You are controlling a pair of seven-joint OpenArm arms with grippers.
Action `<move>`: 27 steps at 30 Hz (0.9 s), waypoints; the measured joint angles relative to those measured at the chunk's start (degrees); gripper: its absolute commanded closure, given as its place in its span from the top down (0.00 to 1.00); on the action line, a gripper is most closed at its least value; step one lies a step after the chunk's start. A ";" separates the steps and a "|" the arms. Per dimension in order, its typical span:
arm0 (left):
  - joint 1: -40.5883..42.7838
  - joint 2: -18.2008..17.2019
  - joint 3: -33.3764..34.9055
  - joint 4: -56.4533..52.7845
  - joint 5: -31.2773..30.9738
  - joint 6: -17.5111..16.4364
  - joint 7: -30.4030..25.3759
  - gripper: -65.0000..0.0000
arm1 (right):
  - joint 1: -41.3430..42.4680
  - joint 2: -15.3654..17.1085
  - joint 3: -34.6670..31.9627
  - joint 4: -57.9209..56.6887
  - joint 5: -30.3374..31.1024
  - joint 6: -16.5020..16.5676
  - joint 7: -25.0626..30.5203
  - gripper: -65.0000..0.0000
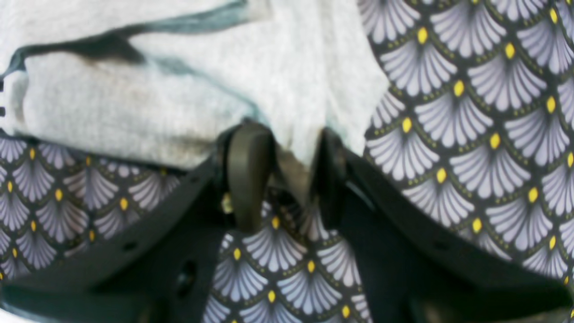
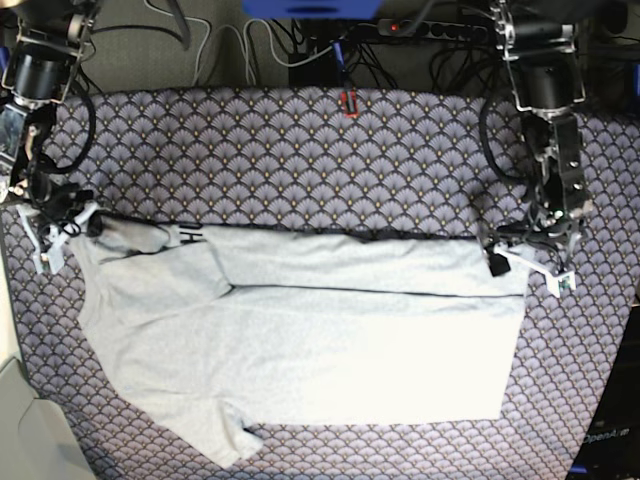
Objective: Fold the T-shirt properly
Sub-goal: 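Regrasp the folded edge with both grippers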
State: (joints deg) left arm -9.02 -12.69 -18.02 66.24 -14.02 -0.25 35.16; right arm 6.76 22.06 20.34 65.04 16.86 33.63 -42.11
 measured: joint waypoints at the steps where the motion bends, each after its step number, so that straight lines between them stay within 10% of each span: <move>1: -0.15 -0.02 0.00 -0.42 0.00 -0.02 -0.52 1.00 | 0.00 0.00 0.00 -0.02 0.02 0.00 0.00 0.33; 8: -0.07 -0.15 0.00 -1.66 0.04 0.00 -3.06 0.80 | 0.00 0.00 0.00 -0.02 0.04 0.00 0.15 0.33; 19: -0.04 0.33 -0.33 -1.70 -0.20 0.02 -2.69 0.07 | 0.00 0.00 0.00 -0.02 0.04 0.00 0.17 0.32; 27: -0.02 0.35 -0.33 -1.70 -0.42 0.04 -2.62 0.00 | -0.15 0.07 0.07 -0.02 0.07 0.00 0.17 0.10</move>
State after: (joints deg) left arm -9.04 -12.34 -18.35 64.53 -14.44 -0.21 32.53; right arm 6.61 22.13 20.40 65.01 16.93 33.63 -41.93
